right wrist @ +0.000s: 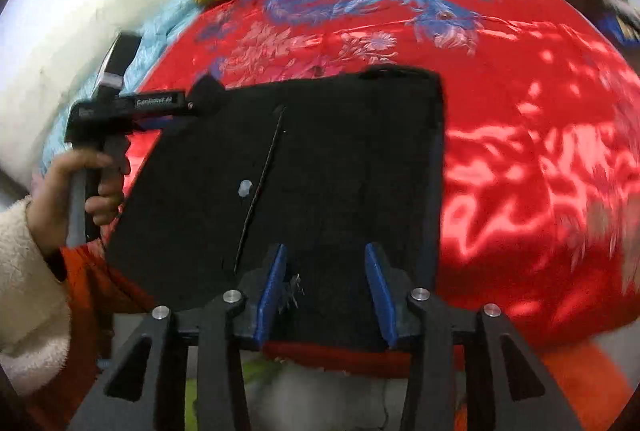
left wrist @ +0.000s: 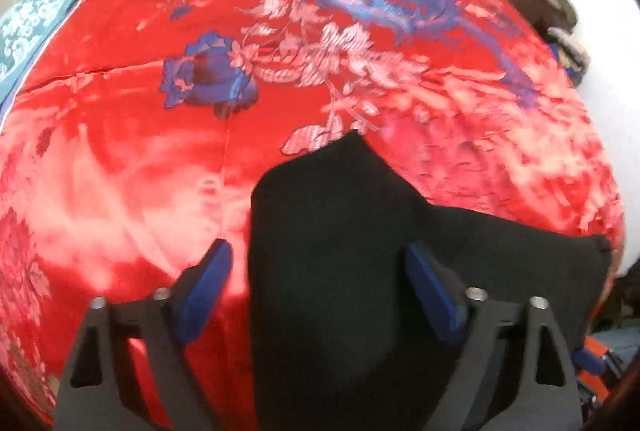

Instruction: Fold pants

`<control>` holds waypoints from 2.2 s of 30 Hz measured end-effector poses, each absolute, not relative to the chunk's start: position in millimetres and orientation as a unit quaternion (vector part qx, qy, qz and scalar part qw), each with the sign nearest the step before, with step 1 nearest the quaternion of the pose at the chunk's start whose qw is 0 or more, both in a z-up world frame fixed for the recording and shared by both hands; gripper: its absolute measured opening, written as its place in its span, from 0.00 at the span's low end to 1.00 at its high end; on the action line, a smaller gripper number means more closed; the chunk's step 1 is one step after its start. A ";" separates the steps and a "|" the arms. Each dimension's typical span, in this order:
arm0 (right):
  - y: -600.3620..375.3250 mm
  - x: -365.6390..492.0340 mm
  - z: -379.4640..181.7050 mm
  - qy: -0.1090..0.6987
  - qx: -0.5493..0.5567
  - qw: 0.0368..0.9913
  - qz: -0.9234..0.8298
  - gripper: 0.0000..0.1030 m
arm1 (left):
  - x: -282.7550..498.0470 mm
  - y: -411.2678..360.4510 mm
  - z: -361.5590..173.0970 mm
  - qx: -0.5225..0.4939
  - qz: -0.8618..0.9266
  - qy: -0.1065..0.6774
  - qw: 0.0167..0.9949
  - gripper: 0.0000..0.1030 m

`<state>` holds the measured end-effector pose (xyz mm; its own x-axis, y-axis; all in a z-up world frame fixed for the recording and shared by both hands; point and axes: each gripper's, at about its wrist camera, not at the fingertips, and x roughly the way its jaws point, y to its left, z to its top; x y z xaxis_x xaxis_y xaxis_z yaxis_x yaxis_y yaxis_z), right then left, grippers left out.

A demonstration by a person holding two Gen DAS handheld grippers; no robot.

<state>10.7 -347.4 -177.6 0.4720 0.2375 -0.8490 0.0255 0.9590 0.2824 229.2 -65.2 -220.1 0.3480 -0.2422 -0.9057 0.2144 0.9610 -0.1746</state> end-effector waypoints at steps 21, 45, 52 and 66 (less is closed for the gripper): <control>-319.6 -44.9 -138.2 0.499 0.027 0.866 -0.010 0.85 | 73.9 -36.8 -159.0 0.073 -0.148 0.518 0.839 0.96; -394.3 29.2 -212.1 0.553 0.221 0.802 0.052 0.90 | 135.4 15.0 -240.5 -0.140 -0.273 0.596 0.742 0.96; -405.1 34.9 -238.5 0.566 0.300 0.758 0.120 0.70 | 134.7 -1.3 -250.2 -0.129 -0.294 0.603 0.730 0.89; -375.6 54.2 -176.9 0.471 0.348 0.777 0.230 0.33 | 159.9 13.5 -163.5 -0.156 -0.306 0.529 0.776 0.19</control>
<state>54.2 -375.6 -176.9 0.4500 0.6849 -0.5730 -0.0293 0.6527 0.7571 159.9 13.5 -163.5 0.2537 -0.6395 -0.7257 0.3105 0.7644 -0.5651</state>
